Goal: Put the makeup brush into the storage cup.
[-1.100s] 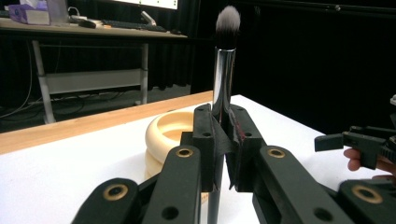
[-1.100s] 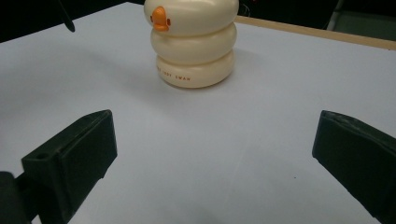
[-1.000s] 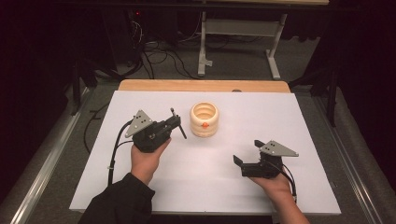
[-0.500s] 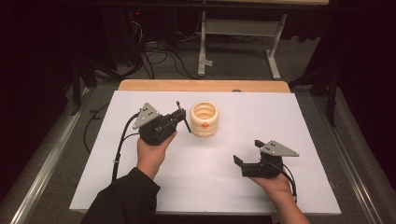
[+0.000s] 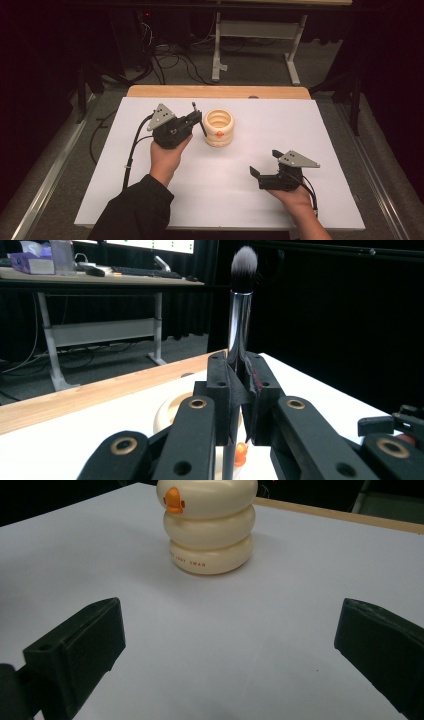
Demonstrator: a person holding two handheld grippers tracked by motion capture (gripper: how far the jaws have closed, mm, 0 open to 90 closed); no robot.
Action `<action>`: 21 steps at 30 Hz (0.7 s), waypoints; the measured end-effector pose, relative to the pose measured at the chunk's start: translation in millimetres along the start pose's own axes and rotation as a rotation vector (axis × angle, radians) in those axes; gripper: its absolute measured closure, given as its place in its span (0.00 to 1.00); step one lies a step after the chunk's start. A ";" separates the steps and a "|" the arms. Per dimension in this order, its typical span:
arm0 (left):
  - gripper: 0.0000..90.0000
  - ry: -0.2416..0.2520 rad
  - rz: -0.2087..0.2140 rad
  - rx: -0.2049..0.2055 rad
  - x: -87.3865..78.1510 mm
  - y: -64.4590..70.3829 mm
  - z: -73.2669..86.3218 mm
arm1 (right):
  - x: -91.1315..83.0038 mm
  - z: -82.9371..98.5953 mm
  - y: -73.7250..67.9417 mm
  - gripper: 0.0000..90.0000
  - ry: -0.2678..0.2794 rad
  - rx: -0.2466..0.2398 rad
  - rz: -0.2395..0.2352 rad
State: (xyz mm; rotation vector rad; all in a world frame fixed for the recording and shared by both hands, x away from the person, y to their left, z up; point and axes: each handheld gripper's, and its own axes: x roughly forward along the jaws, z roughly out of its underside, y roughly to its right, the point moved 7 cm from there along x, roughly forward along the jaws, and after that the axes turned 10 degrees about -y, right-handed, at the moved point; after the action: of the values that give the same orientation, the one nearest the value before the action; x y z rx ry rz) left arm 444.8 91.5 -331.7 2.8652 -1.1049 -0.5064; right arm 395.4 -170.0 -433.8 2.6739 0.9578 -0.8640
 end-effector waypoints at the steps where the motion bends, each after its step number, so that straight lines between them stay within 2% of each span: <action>1: 0.92 -0.005 -0.002 0.005 0.8 -0.8 -0.4 | 0.3 -0.1 0.3 0.01 0.001 -0.006 0.000; 21: 0.92 0.000 -0.030 0.005 19.3 -9.5 -14.8 | -0.3 0.0 -1.0 0.01 0.005 -0.006 -0.009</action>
State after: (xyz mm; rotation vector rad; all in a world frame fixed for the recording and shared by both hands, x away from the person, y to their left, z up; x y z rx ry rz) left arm 468.9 84.6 -324.5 2.8899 -1.0663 -0.5055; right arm 394.6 -169.4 -433.5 2.6696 0.9724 -0.8553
